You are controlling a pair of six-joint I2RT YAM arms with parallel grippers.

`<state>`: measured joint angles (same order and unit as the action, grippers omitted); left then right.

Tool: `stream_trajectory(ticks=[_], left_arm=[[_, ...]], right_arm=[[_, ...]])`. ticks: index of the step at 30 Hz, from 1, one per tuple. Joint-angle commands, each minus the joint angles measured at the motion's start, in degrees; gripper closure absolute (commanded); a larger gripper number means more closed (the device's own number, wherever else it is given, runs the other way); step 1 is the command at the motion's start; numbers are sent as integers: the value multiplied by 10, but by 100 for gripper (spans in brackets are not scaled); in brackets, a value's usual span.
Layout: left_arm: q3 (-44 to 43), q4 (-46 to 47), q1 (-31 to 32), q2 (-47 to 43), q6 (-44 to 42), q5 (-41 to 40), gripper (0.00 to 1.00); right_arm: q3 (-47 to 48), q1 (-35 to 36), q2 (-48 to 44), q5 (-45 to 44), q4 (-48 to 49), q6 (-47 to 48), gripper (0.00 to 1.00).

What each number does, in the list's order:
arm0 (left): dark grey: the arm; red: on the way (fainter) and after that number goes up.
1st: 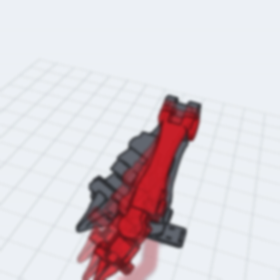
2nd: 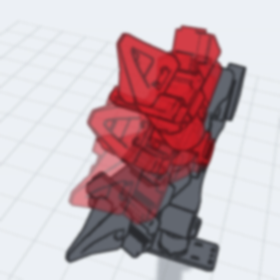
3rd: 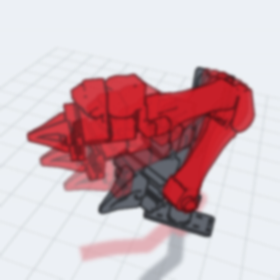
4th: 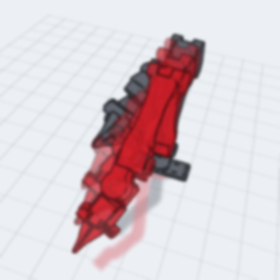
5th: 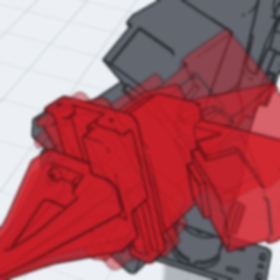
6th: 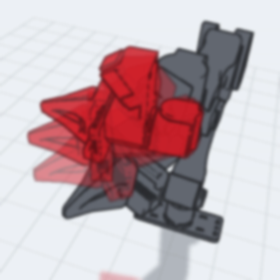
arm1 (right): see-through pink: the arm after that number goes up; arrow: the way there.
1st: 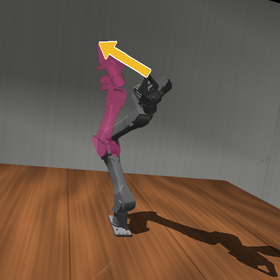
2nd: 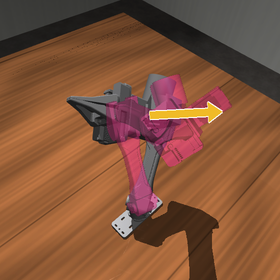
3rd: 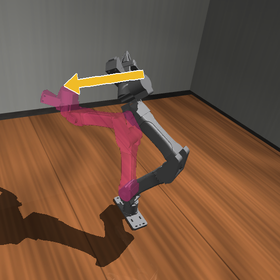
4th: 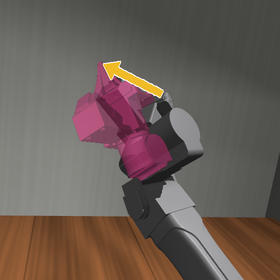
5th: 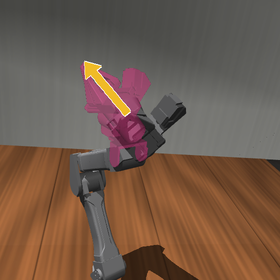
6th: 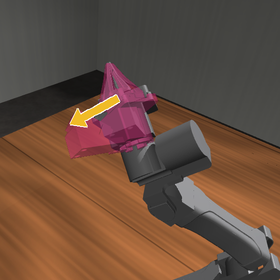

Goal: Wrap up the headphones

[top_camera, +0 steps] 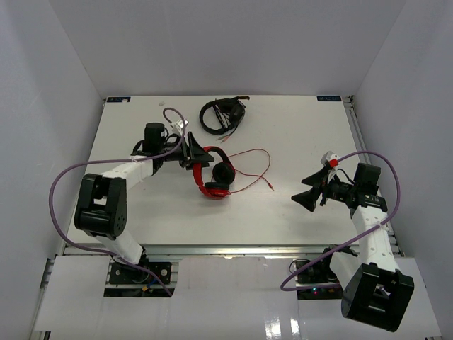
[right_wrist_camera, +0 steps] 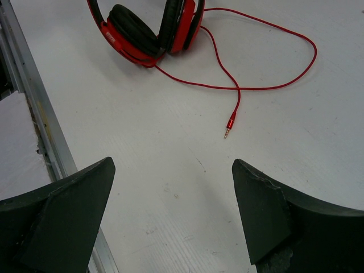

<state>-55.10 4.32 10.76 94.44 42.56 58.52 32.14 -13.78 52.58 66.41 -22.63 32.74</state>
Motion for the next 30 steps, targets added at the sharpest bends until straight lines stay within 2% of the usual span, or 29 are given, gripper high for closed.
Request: stream_trajectory(ticks=[1,5,7,14,22,24,30], left_arm=[[-54,-249,-6,-22,-178,-139,34],[-94,-343,-5,-14,-234,-260,34],[-107,-361,-5,-12,-254,-306,34],[-123,-383,8,-7,-284,-398,34],[-156,-389,74,48,-314,-538,36],[-165,-389,83,65,-319,-563,37],[-173,-367,96,112,-332,-637,50]], right_arm=[[19,-1,-5,13,-3,8,10],[19,-1,-5,14,-4,10,10],[19,-1,-6,15,-5,10,10],[19,-1,-6,18,-6,11,10],[19,-1,-5,18,-7,12,10],[19,-2,-5,17,-8,13,10],[20,-1,-4,18,-11,16,10]])
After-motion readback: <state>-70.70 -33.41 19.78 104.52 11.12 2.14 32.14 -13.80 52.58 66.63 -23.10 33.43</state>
